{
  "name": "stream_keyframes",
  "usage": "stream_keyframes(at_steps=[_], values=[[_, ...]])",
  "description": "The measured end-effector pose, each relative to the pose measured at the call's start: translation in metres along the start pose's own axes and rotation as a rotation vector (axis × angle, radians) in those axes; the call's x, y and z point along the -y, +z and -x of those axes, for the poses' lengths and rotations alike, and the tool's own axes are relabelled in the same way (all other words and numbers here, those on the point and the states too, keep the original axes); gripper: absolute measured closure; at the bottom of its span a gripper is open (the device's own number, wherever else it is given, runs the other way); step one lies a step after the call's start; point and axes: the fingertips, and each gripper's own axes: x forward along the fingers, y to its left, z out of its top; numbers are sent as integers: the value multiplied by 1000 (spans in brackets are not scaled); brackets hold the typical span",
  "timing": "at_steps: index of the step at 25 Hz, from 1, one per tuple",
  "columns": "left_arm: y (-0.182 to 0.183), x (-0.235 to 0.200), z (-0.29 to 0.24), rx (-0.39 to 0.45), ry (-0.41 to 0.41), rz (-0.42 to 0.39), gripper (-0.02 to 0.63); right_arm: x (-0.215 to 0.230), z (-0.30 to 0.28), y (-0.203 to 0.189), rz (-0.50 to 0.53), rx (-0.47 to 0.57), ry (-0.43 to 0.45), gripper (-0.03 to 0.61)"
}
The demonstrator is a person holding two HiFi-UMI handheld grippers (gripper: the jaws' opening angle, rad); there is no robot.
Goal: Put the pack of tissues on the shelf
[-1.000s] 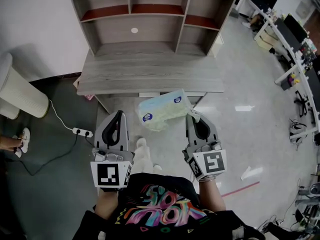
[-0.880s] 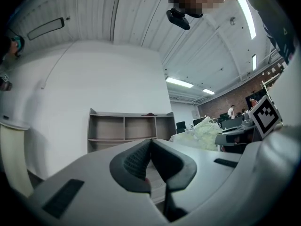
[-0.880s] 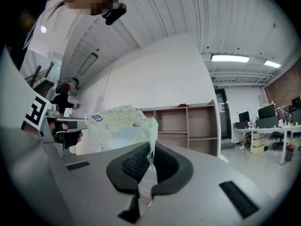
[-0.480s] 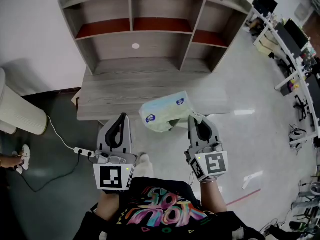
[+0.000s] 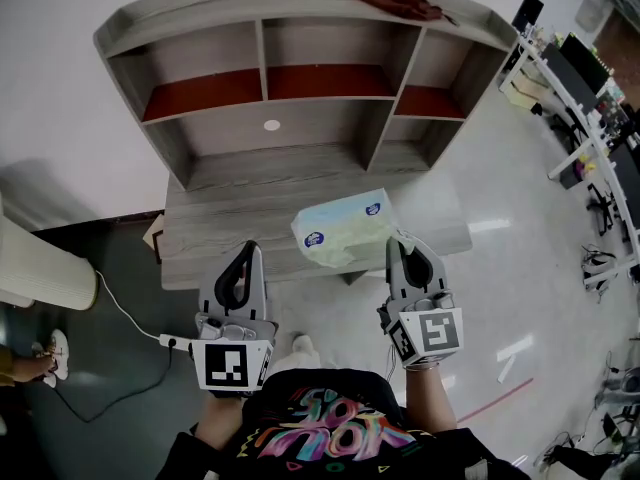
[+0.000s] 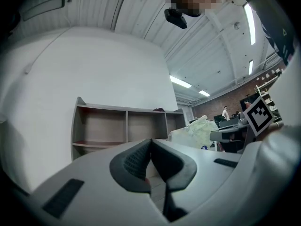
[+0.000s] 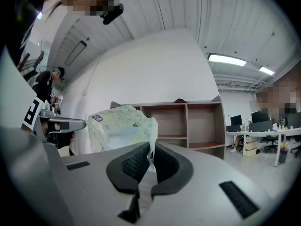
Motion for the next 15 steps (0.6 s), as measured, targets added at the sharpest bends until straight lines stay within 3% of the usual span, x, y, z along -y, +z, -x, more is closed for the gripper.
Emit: stream_keyframes(at_steps=[2, 11, 15], values=[[-6, -6, -9, -16, -25, -36, 589, 2, -11, 1, -3, 0, -15, 560], [-22, -21, -45, -39, -27, 34, 589, 13, -46, -11, -1, -38, -34, 560], [-31, -27, -65, -62, -53, -23, 589, 21, -68, -16, -9, -49, -27, 560]])
